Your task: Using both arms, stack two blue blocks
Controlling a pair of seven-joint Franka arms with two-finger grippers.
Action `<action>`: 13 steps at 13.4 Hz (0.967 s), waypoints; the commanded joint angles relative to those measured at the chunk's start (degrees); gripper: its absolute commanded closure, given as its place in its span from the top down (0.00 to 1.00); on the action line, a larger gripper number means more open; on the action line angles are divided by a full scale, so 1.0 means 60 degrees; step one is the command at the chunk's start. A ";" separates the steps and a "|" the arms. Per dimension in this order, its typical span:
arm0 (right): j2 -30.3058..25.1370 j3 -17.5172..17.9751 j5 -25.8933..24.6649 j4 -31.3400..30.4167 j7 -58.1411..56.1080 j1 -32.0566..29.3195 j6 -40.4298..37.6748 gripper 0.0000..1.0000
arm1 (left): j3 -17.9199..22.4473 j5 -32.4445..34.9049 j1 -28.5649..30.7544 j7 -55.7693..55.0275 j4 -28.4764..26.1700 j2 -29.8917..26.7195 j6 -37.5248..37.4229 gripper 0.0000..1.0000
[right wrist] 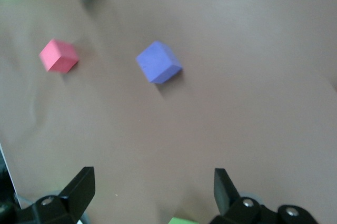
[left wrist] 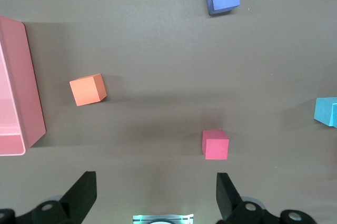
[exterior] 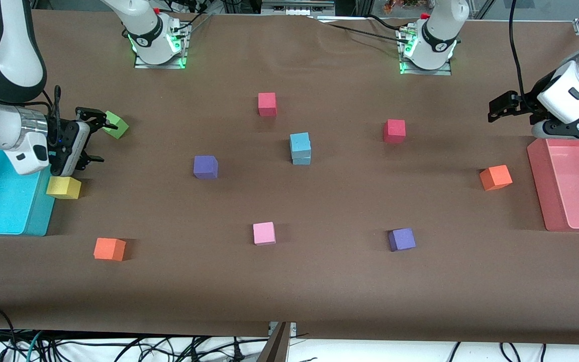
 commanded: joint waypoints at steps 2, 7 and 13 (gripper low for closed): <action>-0.0024 0.0176 -0.0389 0.0625 0.1743 0.0051 -0.0379 1.00 | -0.0049 -0.0154 0.0056 -0.0075 0.0390 -0.0012 -0.0300 1.00; -0.0082 0.0264 -0.1266 0.0961 0.1875 0.0080 -0.0437 1.00 | -0.0165 -0.0140 -0.0032 -0.0222 0.0419 -0.0012 -0.0285 1.00; -0.0140 0.0192 -0.2236 0.1679 0.6222 0.0080 -0.1141 1.00 | -0.0108 -0.0110 0.0085 -0.0296 0.0829 0.0281 -0.0241 1.00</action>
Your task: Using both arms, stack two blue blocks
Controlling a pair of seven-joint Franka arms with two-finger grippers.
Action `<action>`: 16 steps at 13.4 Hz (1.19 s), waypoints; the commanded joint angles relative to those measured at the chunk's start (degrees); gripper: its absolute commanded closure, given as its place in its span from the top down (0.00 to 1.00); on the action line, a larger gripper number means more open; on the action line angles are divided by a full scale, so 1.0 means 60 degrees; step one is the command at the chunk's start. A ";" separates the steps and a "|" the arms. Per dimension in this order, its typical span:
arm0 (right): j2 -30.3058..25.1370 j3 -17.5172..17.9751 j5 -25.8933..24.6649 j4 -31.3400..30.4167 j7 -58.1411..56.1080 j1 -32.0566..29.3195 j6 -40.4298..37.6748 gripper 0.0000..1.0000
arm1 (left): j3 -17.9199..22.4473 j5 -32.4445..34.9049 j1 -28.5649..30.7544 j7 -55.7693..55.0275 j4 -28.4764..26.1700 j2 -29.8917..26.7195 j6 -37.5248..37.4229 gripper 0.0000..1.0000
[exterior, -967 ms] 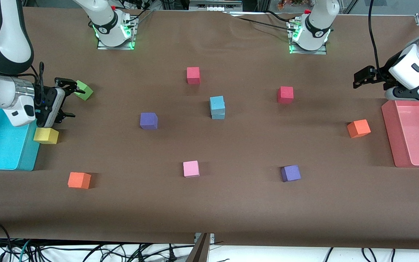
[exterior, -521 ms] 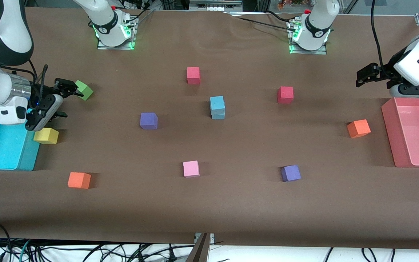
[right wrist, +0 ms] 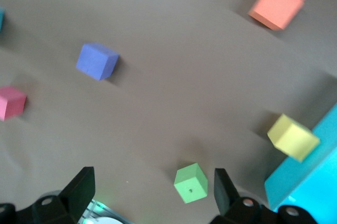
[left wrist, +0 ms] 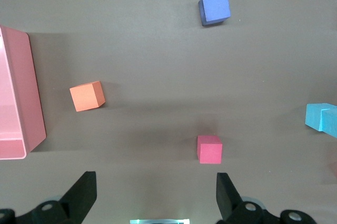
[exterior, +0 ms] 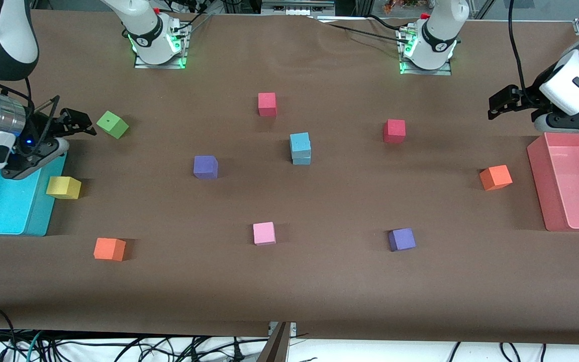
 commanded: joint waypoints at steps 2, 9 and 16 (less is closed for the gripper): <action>-0.0224 -0.0369 -0.0164 0.0168 0.1999 0.0023 -0.0464 1.00 | 0.0095 -0.0109 0.0102 0.0004 0.0419 0.0267 -0.0202 1.00; -0.0341 -0.0048 -0.0163 0.1090 0.5943 -0.0182 -0.1359 1.00 | 0.0051 -0.0095 0.0088 0.0048 0.0420 0.0414 -0.0043 1.00; -0.0854 0.0770 -0.0865 0.0609 0.4669 -0.1339 -0.0670 1.00 | 0.0329 -0.0271 0.0263 -0.0040 0.0478 0.0414 0.0794 1.00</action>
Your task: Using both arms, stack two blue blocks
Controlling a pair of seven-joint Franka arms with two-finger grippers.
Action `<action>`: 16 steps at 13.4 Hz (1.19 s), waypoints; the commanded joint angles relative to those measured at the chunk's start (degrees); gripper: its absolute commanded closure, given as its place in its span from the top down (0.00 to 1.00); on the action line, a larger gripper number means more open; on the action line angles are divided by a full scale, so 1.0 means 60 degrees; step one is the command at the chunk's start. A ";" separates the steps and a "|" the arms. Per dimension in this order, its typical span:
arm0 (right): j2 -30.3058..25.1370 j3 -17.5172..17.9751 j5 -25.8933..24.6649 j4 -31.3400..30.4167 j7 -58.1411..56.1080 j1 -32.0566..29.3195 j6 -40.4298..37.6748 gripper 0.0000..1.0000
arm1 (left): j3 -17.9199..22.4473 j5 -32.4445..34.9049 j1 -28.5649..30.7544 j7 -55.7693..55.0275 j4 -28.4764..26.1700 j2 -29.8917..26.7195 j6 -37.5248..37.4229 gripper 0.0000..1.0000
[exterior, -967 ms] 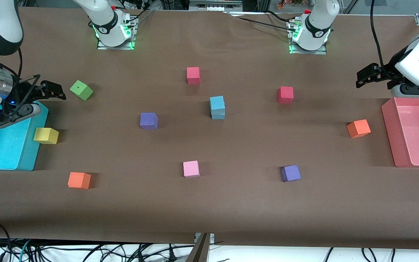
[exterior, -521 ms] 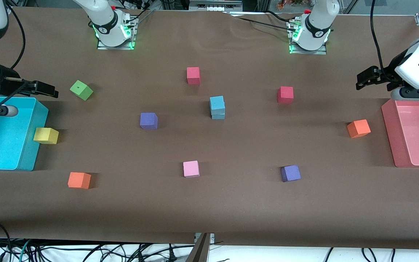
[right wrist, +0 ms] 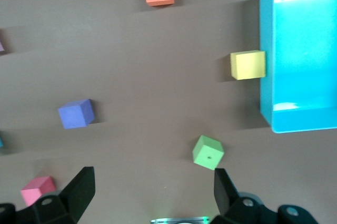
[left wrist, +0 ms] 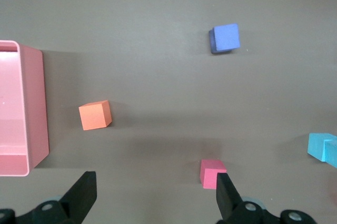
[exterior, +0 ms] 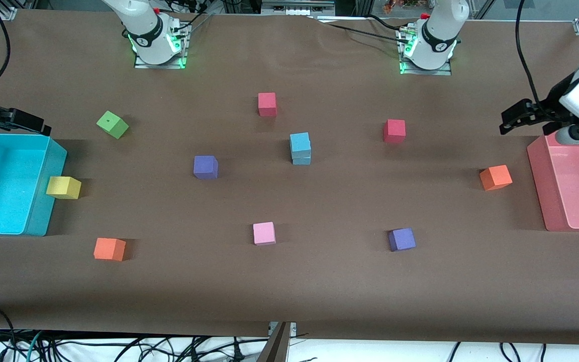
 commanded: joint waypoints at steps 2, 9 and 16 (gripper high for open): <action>-0.0624 0.0918 -0.0725 -0.0908 -0.0095 -0.0429 0.0960 1.00 | 0.0012 -0.0224 0.0097 0.0071 0.0282 0.0136 -0.0007 1.00; -0.0626 0.0890 -0.0726 -0.0999 0.0022 -0.0327 0.1448 1.00 | -0.0017 -0.0136 0.0082 0.0043 0.0282 0.0136 -0.0007 1.00; -0.0508 0.0919 -0.0741 -0.0925 0.0051 -0.0269 0.1565 1.00 | -0.0017 -0.0122 0.0082 0.0071 0.0282 0.0137 -0.0007 1.00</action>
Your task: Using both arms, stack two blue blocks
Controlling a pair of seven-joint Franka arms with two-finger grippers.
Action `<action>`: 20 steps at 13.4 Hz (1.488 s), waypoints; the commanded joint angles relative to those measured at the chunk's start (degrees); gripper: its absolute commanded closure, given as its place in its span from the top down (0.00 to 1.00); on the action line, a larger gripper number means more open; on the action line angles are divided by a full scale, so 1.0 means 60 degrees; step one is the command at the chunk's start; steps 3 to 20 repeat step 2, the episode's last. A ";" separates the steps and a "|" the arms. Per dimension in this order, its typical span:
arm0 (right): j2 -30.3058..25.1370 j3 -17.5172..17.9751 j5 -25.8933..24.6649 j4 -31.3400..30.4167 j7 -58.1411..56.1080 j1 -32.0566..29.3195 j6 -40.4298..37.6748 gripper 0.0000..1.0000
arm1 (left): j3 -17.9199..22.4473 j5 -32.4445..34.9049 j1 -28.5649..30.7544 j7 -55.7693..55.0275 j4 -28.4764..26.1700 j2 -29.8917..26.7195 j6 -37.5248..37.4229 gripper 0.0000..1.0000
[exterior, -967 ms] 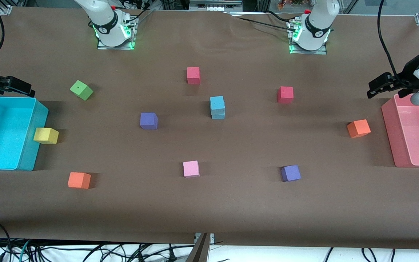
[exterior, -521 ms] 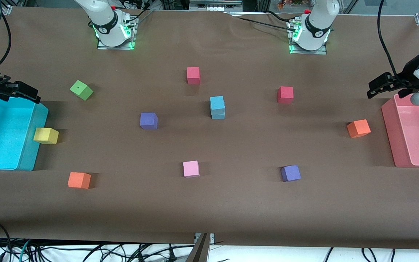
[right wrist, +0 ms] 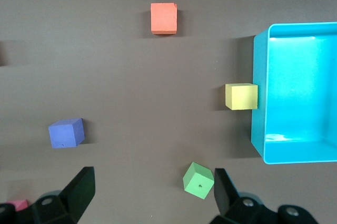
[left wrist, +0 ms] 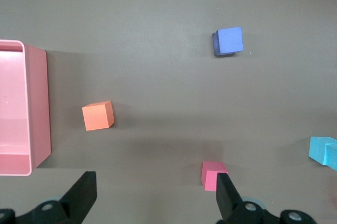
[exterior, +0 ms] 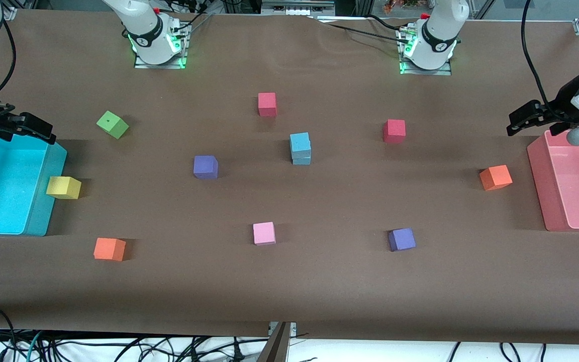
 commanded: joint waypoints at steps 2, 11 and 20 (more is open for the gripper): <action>-0.0185 0.0136 -0.0163 -0.0223 0.0118 -0.0095 0.0100 1.00 | -0.0011 -0.0120 0.0040 0.0067 0.0269 0.0134 -0.0032 1.00; -0.0185 0.0136 -0.0163 -0.0223 0.0118 -0.0095 0.0100 1.00 | -0.0011 -0.0120 0.0040 0.0067 0.0269 0.0134 -0.0032 1.00; -0.0185 0.0136 -0.0163 -0.0223 0.0118 -0.0095 0.0100 1.00 | -0.0011 -0.0120 0.0040 0.0067 0.0269 0.0134 -0.0032 1.00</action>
